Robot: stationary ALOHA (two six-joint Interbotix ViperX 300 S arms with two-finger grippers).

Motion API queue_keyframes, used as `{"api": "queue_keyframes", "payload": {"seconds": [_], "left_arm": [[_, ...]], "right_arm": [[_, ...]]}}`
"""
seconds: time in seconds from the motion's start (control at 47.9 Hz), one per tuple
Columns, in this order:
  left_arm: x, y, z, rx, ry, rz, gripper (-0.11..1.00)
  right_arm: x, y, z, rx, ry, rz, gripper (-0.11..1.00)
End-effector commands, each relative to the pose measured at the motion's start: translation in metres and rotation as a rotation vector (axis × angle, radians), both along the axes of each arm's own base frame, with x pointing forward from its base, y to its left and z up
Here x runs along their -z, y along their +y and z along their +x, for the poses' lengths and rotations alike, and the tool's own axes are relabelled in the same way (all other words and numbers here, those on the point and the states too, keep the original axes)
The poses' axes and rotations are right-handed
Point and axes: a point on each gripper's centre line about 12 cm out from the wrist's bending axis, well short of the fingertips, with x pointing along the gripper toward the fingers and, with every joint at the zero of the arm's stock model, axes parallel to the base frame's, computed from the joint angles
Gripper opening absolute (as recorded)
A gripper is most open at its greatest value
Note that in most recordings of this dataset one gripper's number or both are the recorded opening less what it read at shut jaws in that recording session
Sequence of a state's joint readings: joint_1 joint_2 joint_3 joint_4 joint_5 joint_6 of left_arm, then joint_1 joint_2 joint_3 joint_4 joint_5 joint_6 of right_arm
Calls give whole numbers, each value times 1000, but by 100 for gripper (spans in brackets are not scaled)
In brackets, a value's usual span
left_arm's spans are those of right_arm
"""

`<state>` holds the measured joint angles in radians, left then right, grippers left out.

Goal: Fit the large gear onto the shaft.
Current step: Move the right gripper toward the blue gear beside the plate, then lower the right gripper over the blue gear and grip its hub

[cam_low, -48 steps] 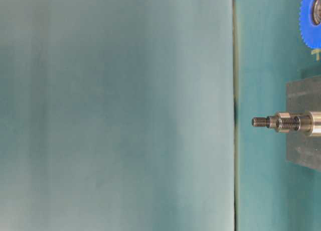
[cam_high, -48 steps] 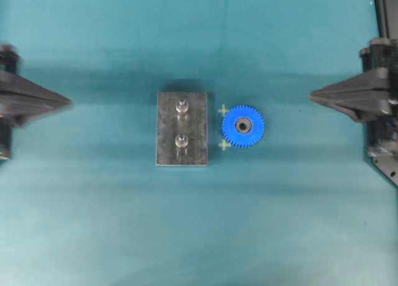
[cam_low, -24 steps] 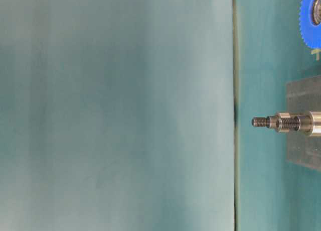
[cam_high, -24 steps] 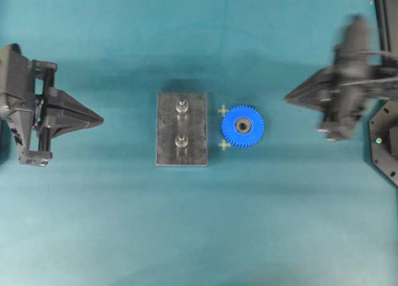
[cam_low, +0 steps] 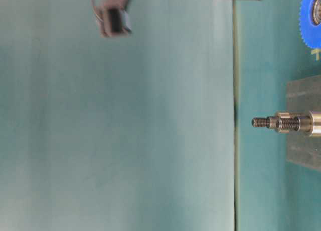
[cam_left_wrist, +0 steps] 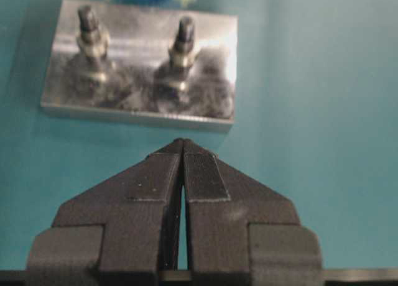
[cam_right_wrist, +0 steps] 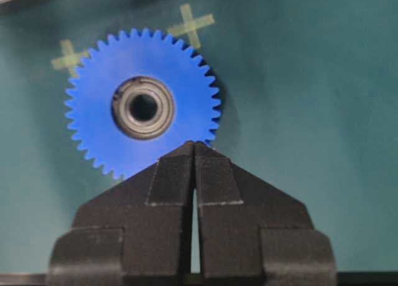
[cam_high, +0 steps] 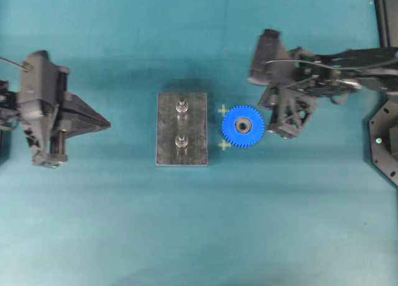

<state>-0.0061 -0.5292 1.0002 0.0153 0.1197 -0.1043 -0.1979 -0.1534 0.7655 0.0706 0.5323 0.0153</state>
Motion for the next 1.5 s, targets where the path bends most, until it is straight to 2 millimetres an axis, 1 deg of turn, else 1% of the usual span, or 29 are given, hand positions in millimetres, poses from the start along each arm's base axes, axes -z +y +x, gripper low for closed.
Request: {"api": "queue_keyframes", "payload": {"seconds": [0.0,0.063,0.125,0.23,0.292,0.355,0.376,0.396,0.48,0.522,0.835,1.043,1.273,1.482], "left_arm": [[-8,-1,7,7,-23,4,0],[-7,-1,7,7,-22,4,0],[-6,-1,7,6,-17,2,0],[-3,-1,5,8,-3,5,0],[0,-1,3,14,11,16,0],[5,-1,0,28,38,36,0],[6,-1,-1,34,46,45,0],[7,-1,-2,41,53,53,0],[10,-1,-3,61,75,81,0],[10,-1,-3,67,79,90,0],[13,-1,-5,74,91,98,0],[13,-1,-5,75,91,99,0],[13,-1,-5,75,91,99,0],[13,-1,-6,74,90,98,0]], "right_arm": [[-3,-2,12,-37,5,-16,2],[1,-3,16,-55,28,-18,8],[5,-4,20,-61,45,-16,21],[13,-6,27,-57,67,-10,51],[16,-7,30,-57,73,-9,72],[18,-7,32,-58,79,-8,87],[19,-8,32,-57,80,-7,90],[19,-8,33,-57,80,-7,90],[21,-9,35,-54,85,-6,82],[23,-9,35,-55,89,-6,81],[34,-9,36,-55,130,5,82],[36,-11,43,-54,132,7,82],[47,-8,42,-61,184,21,82],[45,-4,40,-66,202,32,83]]}}
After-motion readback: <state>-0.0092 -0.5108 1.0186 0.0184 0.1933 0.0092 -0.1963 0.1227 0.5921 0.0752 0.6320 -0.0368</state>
